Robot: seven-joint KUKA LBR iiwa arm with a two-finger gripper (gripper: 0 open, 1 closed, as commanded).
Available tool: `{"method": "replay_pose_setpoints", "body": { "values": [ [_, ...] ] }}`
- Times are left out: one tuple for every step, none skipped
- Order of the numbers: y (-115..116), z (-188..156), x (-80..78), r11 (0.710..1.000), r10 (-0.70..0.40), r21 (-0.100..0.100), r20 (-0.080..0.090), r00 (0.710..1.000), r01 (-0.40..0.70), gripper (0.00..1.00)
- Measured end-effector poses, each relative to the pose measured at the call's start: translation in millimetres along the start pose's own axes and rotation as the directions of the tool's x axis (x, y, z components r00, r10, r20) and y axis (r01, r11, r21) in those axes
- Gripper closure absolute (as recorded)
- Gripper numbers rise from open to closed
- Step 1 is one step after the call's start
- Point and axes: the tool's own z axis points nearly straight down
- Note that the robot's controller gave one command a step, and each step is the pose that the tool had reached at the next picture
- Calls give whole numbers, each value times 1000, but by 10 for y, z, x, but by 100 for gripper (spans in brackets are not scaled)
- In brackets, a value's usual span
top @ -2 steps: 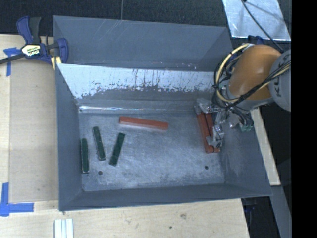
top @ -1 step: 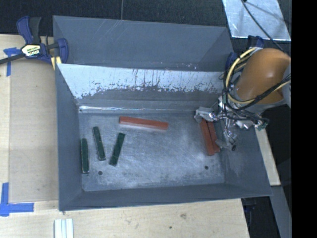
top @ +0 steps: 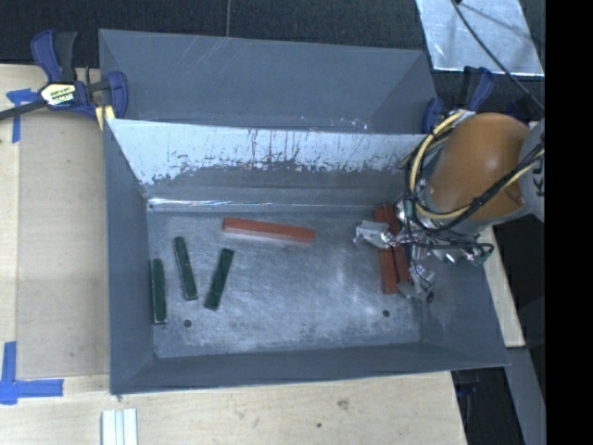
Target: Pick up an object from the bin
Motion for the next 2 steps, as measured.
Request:
{"method": "replay_pose_setpoints", "body": {
  "values": [
    [-404,2,-177,998,-67,-21,8,998,67,0],
    [-433,-24,-193,997,-74,-5,17,997,74,100]
  ]
}}
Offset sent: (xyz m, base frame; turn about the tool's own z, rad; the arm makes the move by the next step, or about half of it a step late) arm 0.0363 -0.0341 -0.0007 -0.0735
